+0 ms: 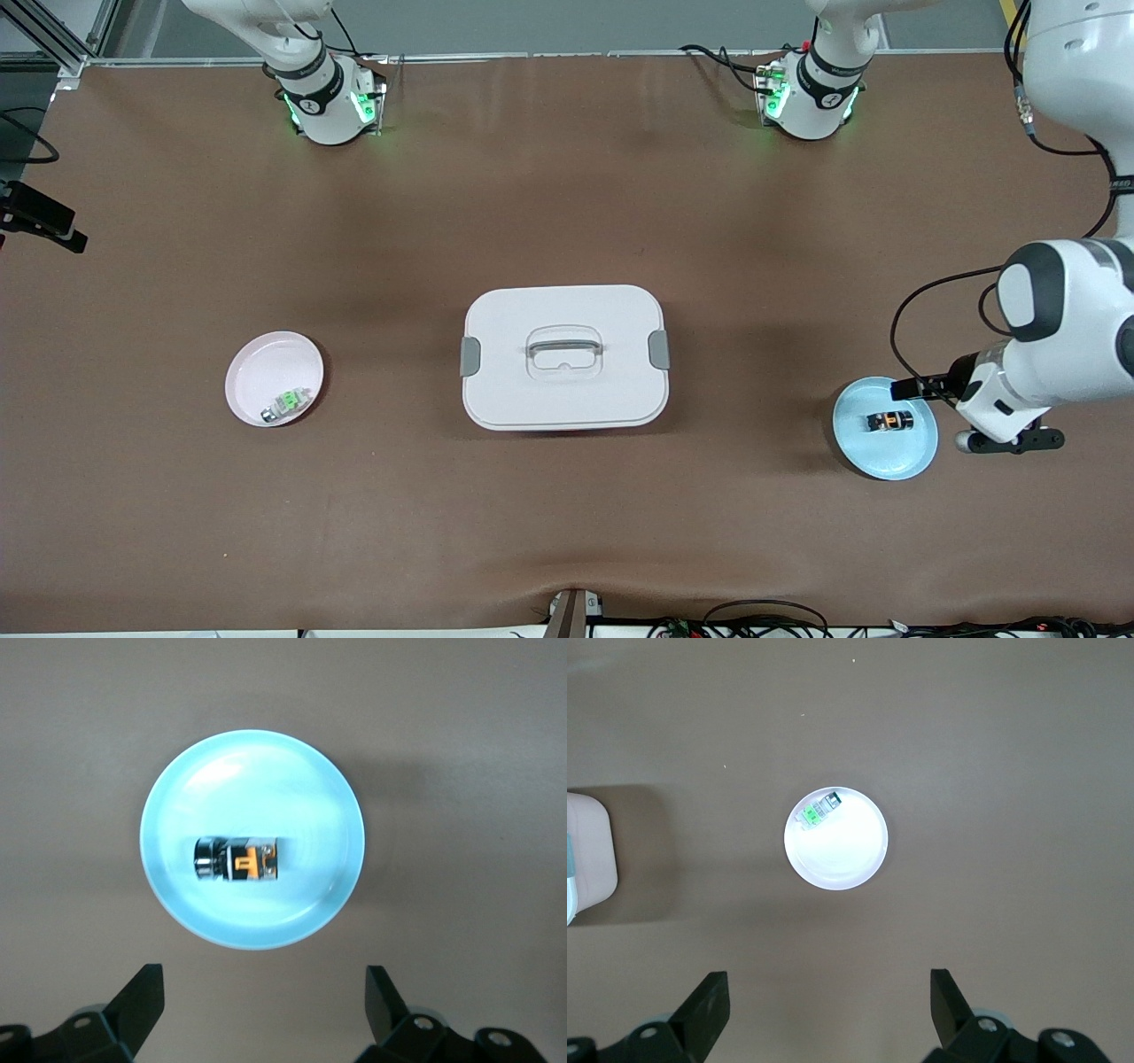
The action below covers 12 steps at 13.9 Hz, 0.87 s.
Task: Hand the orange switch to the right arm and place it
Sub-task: 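Grasp the black-orange switch with the left gripper and lift it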
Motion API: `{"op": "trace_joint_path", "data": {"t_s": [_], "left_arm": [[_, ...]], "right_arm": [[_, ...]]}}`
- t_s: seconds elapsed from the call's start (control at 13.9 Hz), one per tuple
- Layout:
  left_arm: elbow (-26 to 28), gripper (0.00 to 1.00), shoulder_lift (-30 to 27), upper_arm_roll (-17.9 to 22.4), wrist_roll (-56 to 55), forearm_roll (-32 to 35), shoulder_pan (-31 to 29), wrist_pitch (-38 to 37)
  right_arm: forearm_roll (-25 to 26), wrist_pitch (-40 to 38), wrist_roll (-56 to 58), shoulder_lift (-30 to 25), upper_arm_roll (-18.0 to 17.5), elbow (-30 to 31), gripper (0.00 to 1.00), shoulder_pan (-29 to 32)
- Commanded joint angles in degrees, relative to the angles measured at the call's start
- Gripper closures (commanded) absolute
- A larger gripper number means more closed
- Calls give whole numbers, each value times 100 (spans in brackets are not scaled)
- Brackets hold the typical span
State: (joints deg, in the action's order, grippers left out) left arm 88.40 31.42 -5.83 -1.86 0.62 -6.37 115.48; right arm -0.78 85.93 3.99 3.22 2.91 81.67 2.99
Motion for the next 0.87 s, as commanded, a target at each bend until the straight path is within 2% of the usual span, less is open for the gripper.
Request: {"op": "trace_joint_path", "data": {"t_s": [0.0, 0.29, 0.43, 0.79], "left_arm": [[-95, 0, 320, -6, 11, -27, 48, 343], [-95, 0, 707, 11, 62, 26, -4, 774], [-86, 0, 848, 3, 54, 402, -22, 950], [186, 0, 971, 11, 63, 457, -118, 1416]], "right_arm": [[52, 29, -74, -59, -18, 77, 0, 61], [-9, 2, -12, 65, -18, 59, 0, 210], [-10, 46, -3, 73, -18, 68, 0, 254], [-36, 99, -3, 144, -27, 59, 0, 369]]}}
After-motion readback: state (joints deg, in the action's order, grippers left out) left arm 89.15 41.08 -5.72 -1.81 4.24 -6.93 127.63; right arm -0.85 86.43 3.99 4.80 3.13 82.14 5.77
